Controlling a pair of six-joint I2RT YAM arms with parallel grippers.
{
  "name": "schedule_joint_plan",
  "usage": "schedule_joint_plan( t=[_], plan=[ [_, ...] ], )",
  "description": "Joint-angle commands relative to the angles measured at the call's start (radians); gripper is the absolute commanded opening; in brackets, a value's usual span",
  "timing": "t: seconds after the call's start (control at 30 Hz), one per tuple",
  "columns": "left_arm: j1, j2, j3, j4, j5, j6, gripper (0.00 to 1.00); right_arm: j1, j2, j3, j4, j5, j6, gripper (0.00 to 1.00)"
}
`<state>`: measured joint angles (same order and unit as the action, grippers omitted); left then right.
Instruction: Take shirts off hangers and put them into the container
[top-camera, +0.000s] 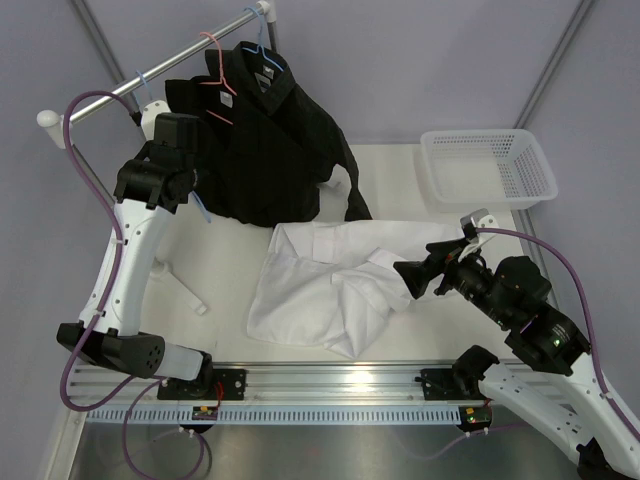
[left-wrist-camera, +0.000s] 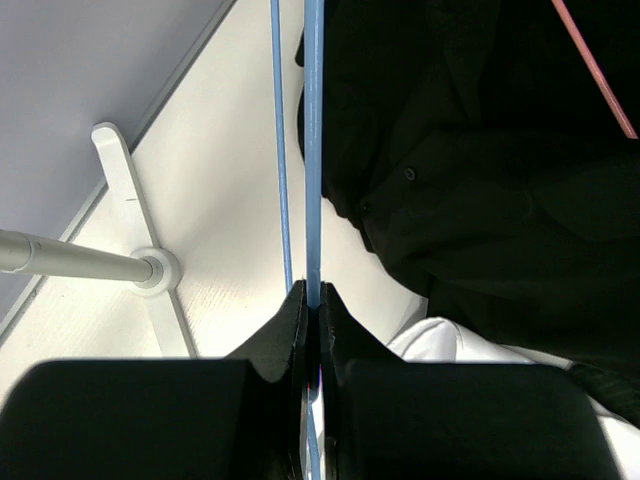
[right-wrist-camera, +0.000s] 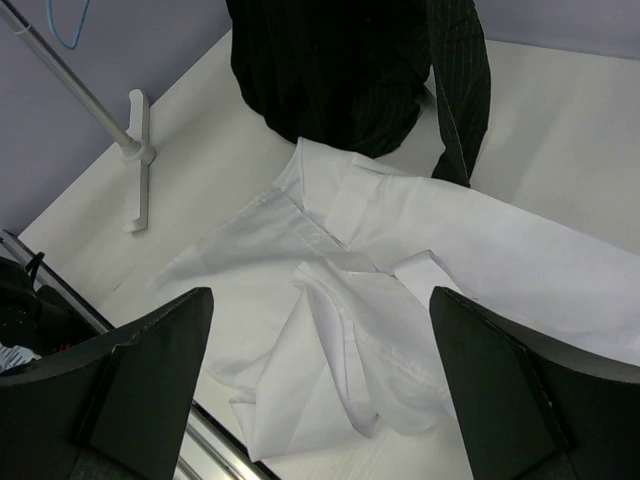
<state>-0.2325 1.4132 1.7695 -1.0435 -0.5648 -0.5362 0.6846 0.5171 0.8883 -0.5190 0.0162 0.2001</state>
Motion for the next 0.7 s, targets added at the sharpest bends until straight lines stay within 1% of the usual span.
schedule_joint_plan(
  t=[0.0,0.33,0.5,0.67],
  plan=[
    [0.005,-0.034,-0.021,-0.006,0.025,-0.047,0.00,0.004,-0.022,0.020,0.019,0.008,0.016,0.99],
    [0.007,-0.025,0.007,-0.001,-0.015,-0.074,0.00,0.004,0.004,0.075,0.023,-0.009,-0.004,0.99],
    [0.007,-0.016,0.008,0.000,-0.001,-0.091,0.00,0.006,0.015,0.101,0.034,0.002,0.009,0.99],
    [0.007,0.007,0.007,0.016,0.009,-0.091,0.00,0.004,0.026,0.144,0.007,0.034,0.028,0.99]
  ],
)
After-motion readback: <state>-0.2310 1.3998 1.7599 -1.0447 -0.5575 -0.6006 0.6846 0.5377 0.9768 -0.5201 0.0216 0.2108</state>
